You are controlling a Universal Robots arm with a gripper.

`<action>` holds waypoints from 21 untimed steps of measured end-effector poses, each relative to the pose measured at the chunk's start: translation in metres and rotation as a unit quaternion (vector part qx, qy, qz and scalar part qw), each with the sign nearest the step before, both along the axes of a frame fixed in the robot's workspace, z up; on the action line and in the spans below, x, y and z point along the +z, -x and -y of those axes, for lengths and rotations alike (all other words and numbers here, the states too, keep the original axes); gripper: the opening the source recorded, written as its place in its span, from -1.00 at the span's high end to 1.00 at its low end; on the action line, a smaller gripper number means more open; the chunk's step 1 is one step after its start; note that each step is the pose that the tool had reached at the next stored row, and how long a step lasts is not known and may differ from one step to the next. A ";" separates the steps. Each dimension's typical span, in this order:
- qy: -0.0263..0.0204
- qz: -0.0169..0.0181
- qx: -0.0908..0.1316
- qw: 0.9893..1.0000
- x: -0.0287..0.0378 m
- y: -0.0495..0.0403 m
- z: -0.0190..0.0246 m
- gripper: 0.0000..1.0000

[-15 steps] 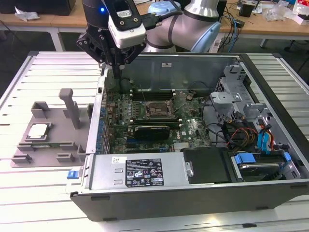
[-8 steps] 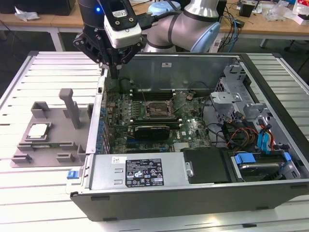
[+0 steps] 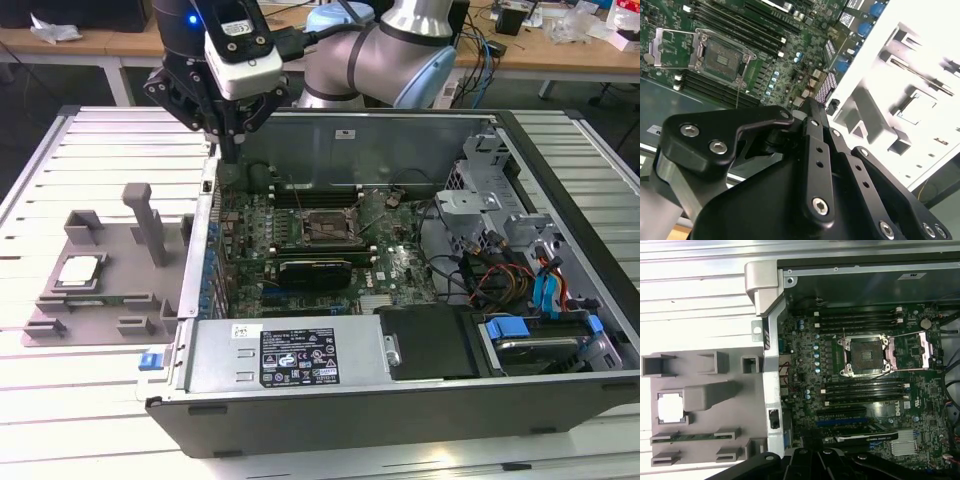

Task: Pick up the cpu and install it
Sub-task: 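Reach for the cpu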

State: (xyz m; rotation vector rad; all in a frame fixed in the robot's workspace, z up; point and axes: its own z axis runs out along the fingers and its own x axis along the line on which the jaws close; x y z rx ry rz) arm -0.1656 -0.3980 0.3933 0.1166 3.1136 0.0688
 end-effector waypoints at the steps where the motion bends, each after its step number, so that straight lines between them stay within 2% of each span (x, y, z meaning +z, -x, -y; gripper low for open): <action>1: 0.000 0.000 0.000 1.000 0.0000 0.0016 -0.0001 0.79; 13: 0.000 0.000 0.000 1.000 0.0000 0.0187 -0.0008 0.79; 21: 0.000 0.000 0.000 1.000 0.0000 0.0253 -0.0011 0.79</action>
